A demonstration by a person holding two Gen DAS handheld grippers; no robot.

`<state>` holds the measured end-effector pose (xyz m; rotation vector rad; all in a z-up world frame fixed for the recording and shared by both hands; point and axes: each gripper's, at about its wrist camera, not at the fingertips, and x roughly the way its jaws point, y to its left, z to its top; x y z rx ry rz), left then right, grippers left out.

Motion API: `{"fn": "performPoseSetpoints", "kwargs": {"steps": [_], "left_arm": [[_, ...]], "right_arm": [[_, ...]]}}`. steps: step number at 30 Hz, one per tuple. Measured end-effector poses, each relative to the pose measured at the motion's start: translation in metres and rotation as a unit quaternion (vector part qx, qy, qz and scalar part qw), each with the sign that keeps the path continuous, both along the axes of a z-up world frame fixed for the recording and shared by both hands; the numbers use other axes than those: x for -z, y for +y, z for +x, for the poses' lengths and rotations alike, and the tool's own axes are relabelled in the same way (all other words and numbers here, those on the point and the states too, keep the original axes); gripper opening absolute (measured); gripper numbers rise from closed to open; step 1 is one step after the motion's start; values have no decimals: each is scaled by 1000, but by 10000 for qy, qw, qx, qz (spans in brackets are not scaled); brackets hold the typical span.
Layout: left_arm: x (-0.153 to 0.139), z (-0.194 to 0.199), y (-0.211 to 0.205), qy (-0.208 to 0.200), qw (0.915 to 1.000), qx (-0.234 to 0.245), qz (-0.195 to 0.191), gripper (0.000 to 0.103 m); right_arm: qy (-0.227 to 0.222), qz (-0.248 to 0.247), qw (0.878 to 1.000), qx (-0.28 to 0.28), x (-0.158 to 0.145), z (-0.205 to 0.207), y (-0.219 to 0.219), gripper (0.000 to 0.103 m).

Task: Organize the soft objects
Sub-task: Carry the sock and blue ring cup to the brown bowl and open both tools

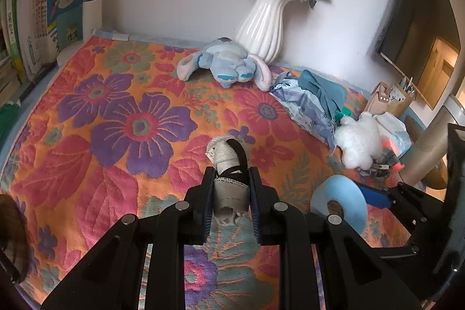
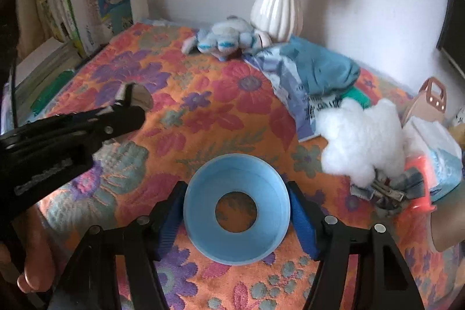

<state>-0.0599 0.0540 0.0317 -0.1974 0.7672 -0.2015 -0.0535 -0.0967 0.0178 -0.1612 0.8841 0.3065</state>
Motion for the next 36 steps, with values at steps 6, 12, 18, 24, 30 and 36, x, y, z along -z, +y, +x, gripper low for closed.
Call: {"fn": "performPoseSetpoints", "kwargs": {"steps": [6,12,18,24,30,36], "left_arm": [[0,-1,-3,-8,9999,-10,118,19],[1,-1,-6,-11,9997,-30,229,19],[-2,-4,-9,-13,9998,90,172,19],[-11,-19,-31,82,9947,762,-683,19],[-24,-31,-84,55,9867,1438,-750,19],[-38,-39,-146,-17,9749,2129,-657,19]], "right_arm": [[36,246,9996,104,-6,-3,-12,66],[209,590,9973,397,-10,-13,-43,66],[318,899,9932,671,-17,-34,-82,66],[202,877,9890,1178,-31,-60,-130,66],[189,815,9829,1639,-41,-79,-180,66],[136,913,9699,2253,-49,-98,-245,66]]}}
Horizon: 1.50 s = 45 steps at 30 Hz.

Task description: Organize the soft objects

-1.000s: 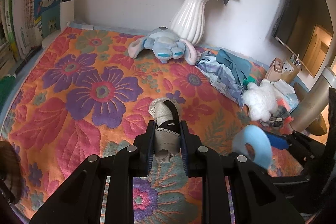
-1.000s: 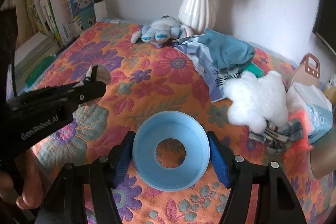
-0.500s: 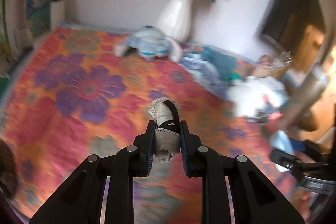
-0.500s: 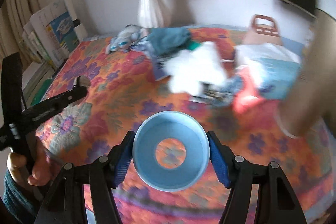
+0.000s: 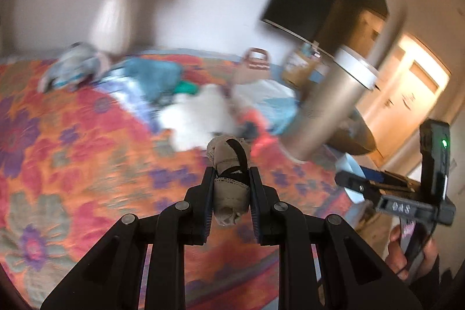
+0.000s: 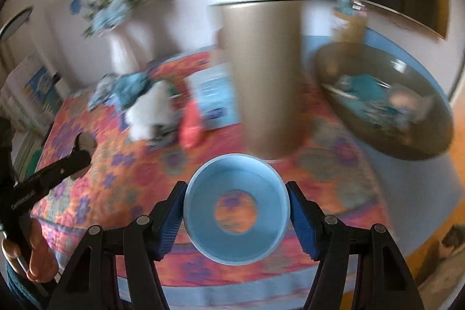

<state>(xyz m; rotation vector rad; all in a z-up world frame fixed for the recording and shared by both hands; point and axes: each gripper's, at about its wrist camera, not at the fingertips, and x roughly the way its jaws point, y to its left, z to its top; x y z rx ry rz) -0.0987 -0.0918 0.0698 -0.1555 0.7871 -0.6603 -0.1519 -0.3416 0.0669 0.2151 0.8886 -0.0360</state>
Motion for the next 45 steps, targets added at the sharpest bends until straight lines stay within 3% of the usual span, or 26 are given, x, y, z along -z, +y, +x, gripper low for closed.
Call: {"fn": "performPoseSetpoints", "kwargs": {"steps": [6,13,21,28,29,30,31,33,35,40,45], "left_arm": [[-19,-8,-68,-252,9953,917,184,19],[-38,-27,-171,-666,9780,1920,463,19],[-62,-26,-251,-833,9745,2082,75,19],[-59,-16,-312,-1230,9763,1694,553,19],[-57,-16,-318,-1312,9759,1631,617,22],[-55,-8,-322,-1369,9758,1566,682,37],[-52,-5,-328,-1379,9760,1510,745,44],[-46,-1,-334,-1401,9758,1436,870,67],[-45,-4,-331,-1453,9753,1433,844,80],[-53,-28,-312,-1562,9695,1617,977,82],[-72,-64,-269,-1951,9625,1518,1114,83]], "right_arm": [[-42,241,9980,581,-7,-20,-65,66],[-330,200,9928,1135,-26,-33,-121,66],[-850,320,9793,1808,-57,-12,-187,66],[-836,614,9729,2068,-62,29,-236,67],[-858,636,9732,2035,-61,36,-243,72],[-898,683,9748,1926,-59,42,-248,83],[-884,720,9762,1843,-55,46,-251,87],[-751,766,9766,1862,-47,49,-257,88],[-762,883,9753,1876,-41,41,-261,88],[-1037,846,9733,1866,-47,8,-251,88],[-1630,706,9716,1560,-64,-35,-218,88]]}}
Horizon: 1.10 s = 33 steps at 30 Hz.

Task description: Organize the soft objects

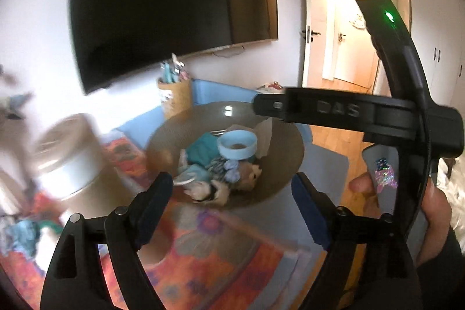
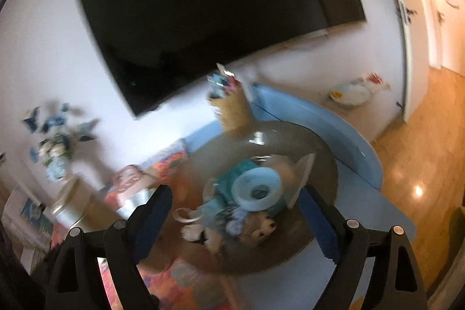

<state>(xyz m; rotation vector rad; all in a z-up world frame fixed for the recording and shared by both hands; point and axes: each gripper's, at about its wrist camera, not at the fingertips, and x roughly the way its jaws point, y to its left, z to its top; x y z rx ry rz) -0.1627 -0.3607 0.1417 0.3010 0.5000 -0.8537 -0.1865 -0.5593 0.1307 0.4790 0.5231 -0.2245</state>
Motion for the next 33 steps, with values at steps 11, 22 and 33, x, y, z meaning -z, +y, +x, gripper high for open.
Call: {"fn": "performPoseSetpoints", "kwargs": {"steps": [11,22,33], "left_arm": [[-16,12,165,163,9853,-1693,-184,87],[-80,42,340,-268,9281,-3712,-51,93],[58,116,371,566,9150,-3987,-270,103]], "right_arm": [[-1081,-465,9768,-1789,-29,-52,129,98],[-580,-1223,9416,-3083,-24,22,304,99],[726,-1233,9552,-2592,55,139,359,99]]}}
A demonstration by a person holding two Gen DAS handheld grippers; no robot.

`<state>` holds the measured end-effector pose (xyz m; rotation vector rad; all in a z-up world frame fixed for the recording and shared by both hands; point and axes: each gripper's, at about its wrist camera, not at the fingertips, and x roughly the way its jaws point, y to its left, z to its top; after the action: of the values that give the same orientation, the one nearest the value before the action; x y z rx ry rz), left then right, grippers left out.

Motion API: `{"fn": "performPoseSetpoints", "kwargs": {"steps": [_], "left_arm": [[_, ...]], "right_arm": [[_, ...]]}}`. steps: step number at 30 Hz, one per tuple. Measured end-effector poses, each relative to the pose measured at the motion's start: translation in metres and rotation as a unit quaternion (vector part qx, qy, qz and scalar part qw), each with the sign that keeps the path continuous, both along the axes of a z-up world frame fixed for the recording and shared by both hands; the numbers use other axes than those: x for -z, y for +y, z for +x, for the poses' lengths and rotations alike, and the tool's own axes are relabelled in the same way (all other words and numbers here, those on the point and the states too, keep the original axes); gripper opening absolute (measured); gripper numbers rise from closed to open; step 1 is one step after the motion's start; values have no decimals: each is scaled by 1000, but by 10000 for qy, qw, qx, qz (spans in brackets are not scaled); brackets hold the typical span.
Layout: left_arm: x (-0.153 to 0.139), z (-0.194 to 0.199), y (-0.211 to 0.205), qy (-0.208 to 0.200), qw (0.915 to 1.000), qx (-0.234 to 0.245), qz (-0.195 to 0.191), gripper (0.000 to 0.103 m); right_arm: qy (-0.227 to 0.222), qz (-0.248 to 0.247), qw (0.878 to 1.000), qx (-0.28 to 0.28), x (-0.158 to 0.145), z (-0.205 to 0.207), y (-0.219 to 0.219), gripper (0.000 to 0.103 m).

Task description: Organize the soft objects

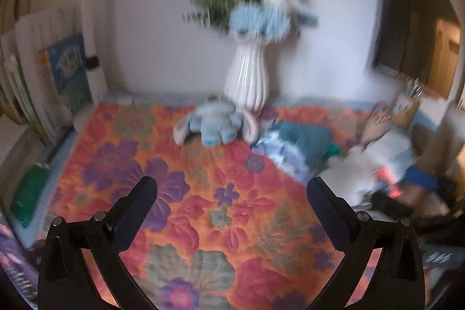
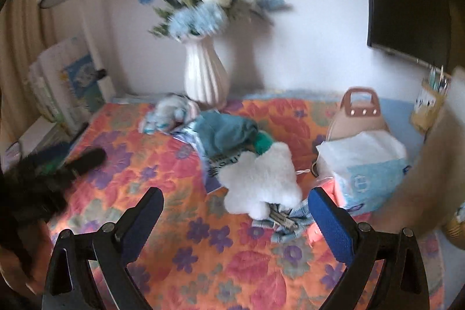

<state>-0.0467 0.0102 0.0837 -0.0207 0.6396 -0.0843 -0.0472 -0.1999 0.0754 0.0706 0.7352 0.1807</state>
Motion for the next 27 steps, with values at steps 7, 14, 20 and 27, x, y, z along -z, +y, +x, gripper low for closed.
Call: {"fn": "performPoseSetpoints", "kwargs": {"steps": [7,14,20,27], "left_arm": [[40,16,0,250,9993,119,-244,103],[46,23,7,473,9972,186,-551,102],[48,22,6,496,9969,245,-555,102],[47,18,-2,415,9981,320,-319,102]], "right_arm": [[287,-154,9995,-19,39,24,8,99],[311,-177,9993,80,45,27,6,99],[417,-54,9990,133,45,31,2,99],[401,-31,9991,139,44,29,2,99]]}}
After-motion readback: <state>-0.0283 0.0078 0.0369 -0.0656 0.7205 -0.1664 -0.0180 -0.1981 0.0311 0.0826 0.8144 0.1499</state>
